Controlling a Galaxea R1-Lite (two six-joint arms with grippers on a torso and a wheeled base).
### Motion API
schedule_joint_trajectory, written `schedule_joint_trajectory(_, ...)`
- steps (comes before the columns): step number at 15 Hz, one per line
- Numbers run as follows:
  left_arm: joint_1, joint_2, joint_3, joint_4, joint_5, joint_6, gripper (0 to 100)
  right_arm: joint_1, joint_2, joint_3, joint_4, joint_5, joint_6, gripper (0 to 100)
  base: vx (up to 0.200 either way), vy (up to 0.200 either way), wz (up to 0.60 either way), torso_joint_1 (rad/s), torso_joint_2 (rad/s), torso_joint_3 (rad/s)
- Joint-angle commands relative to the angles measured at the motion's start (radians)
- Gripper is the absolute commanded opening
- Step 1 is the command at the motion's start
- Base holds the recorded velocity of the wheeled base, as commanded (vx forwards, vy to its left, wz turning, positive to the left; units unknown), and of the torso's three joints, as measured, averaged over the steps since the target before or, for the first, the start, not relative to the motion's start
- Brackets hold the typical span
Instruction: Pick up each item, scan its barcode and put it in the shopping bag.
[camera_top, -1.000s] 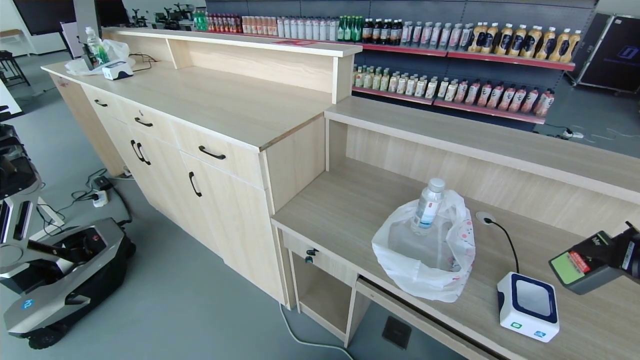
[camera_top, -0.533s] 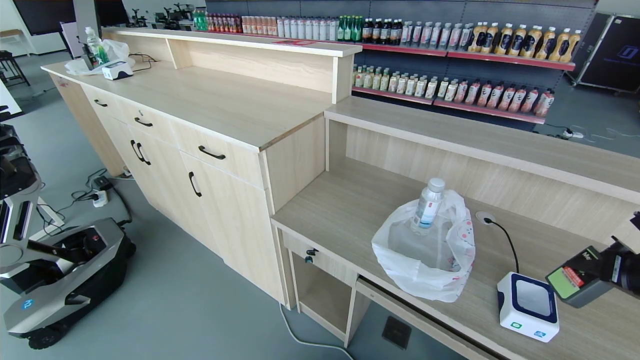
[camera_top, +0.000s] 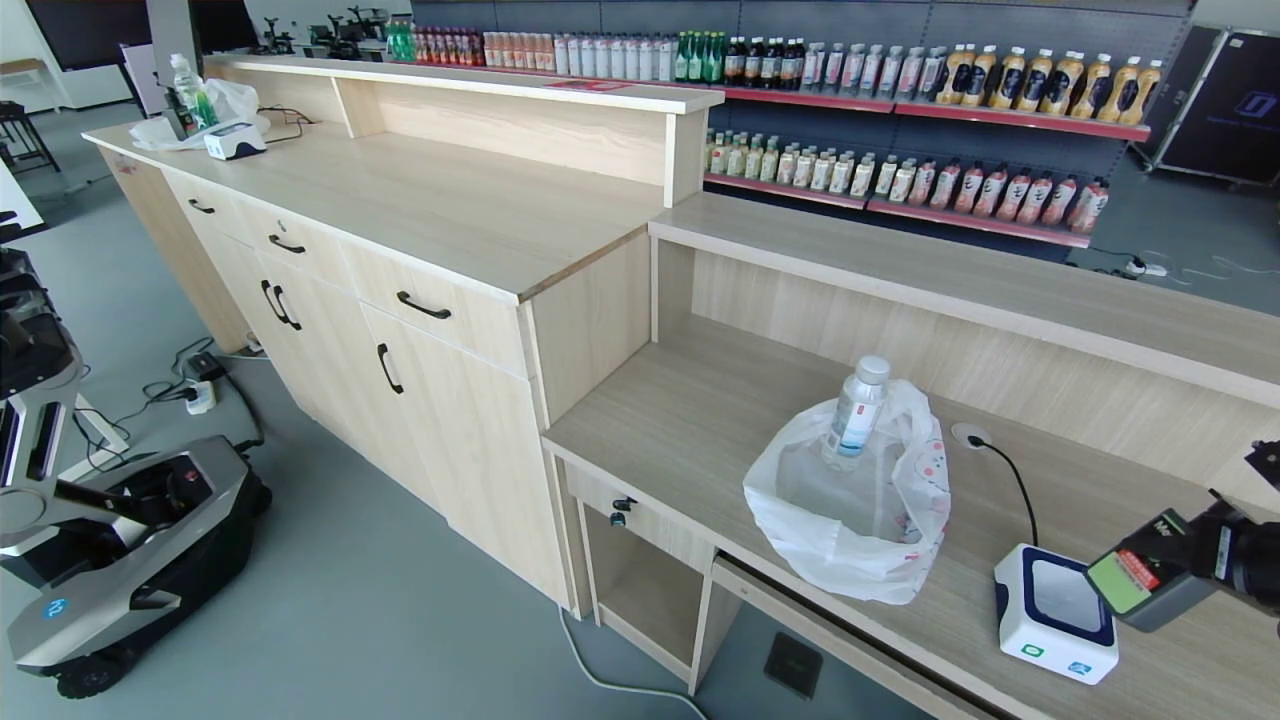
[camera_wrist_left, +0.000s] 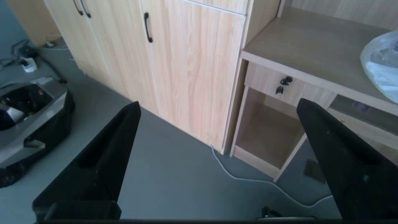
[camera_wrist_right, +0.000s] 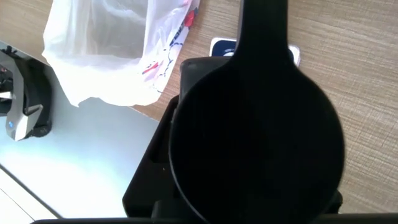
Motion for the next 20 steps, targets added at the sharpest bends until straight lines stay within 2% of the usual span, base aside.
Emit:
schedule_joint_trajectory(1,0.0,0.0,0.0,0.0,0.0,-0.001,100,-0.001,0.015,0.001,-0.003,-0.001,-0.007,0,0.0,0.0,0.0,0.0,0.0,0.0)
schedule_joint_trajectory(10,0.0,0.0,0.0,0.0,0.0,-0.001,100,-0.016,0.047,-0.004,-0.03,0.051,-0.042,0,0.0,0.0,0.0,0.0,0.0,0.0)
schedule_joint_trajectory(14,0.0,0.002,0.0,0.0,0.0,0.001,100,-0.039,0.063,0.004,-0.032,0.051,-0.133,0,0.0,0.0,0.0,0.0,0.0,0.0)
schedule_joint_trajectory(20,0.0,0.002,0.0,0.0,0.0,0.001,100,-0.039,0.073,0.005,-0.047,0.086,-0.131,0,0.0,0.0,0.0,0.0,0.0,0.0)
